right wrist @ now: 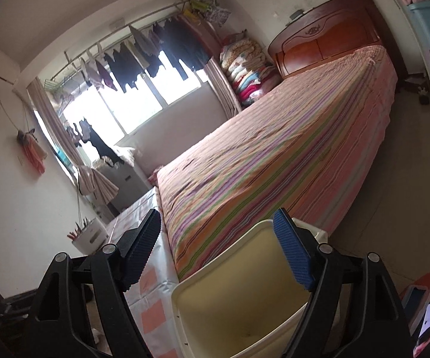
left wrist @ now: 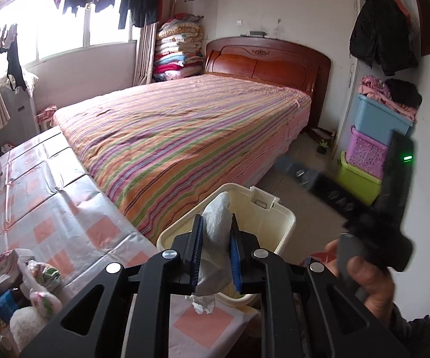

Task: Collect trash
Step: 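Carry tissue and hat over the cream bin and open both tools, then grasp the white fluffy sheep toy with the right tool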

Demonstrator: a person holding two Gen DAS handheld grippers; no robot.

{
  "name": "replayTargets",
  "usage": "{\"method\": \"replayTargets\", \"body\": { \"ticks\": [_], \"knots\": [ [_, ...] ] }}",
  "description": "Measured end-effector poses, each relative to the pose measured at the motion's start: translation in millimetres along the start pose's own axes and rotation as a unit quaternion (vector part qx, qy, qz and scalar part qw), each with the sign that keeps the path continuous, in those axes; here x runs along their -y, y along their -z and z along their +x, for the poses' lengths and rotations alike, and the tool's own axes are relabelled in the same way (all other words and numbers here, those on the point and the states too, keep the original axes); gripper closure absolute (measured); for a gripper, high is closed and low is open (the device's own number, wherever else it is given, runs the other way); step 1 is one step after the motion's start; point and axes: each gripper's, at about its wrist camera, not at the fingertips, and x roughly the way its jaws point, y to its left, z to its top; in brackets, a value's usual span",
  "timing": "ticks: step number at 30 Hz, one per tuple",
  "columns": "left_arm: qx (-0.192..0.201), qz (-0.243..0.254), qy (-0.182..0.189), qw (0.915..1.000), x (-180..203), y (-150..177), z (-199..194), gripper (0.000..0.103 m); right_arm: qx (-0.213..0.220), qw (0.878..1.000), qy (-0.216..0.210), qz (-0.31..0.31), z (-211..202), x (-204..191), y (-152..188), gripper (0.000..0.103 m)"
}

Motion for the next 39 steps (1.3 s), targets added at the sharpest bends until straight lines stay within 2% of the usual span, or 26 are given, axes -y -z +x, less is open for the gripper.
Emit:
{"method": "replayTargets", "body": {
  "ticks": [7, 18, 19, 21, 23, 24, 30, 35, 39],
  "knots": [
    [-0.049, -0.009, 0.021, 0.9985, 8, -2, 62, 0.087, 0.044, 0.998, 0.015, 0.030, -11, 18, -10, 0.025],
    [-0.083, -0.012, 0.025, 0.9961, 15, -11, 118, 0.085, 0.059, 0.997, 0.013, 0.040, -15, 23, -9, 0.025],
    [-0.087, -0.012, 0.027, 0.9958, 16, -12, 121, 0.082, 0.060, 0.997, 0.012, 0.042, -15, 23, -9, 0.025],
    [-0.092, -0.012, 0.028, 0.9953, 18, -12, 125, 0.066, 0.062, 0.997, 0.013, 0.042, -15, 25, -11, 0.025],
    [-0.087, -0.010, 0.017, 0.9960, 20, -12, 126, 0.029, 0.064, 0.997, 0.014, 0.041, -15, 28, -11, 0.025],
    [-0.082, -0.009, 0.013, 0.9965, 21, -11, 124, 0.026, 0.065, 0.997, 0.013, 0.042, -16, 30, -12, 0.025],
    [-0.068, -0.011, -0.014, 0.9975, 18, -7, 106, 0.025, 0.063, 0.997, 0.013, 0.048, -17, 34, -12, 0.025],
    [-0.038, -0.031, -0.053, 0.9974, 7, 7, 66, 0.025, 0.059, 0.998, 0.002, 0.035, -16, 24, -10, 0.025],
    [-0.022, -0.065, -0.082, 0.9943, -8, 28, 31, 0.025, 0.046, 0.999, -0.012, 0.015, -11, 6, -6, 0.025]
  ]
}}
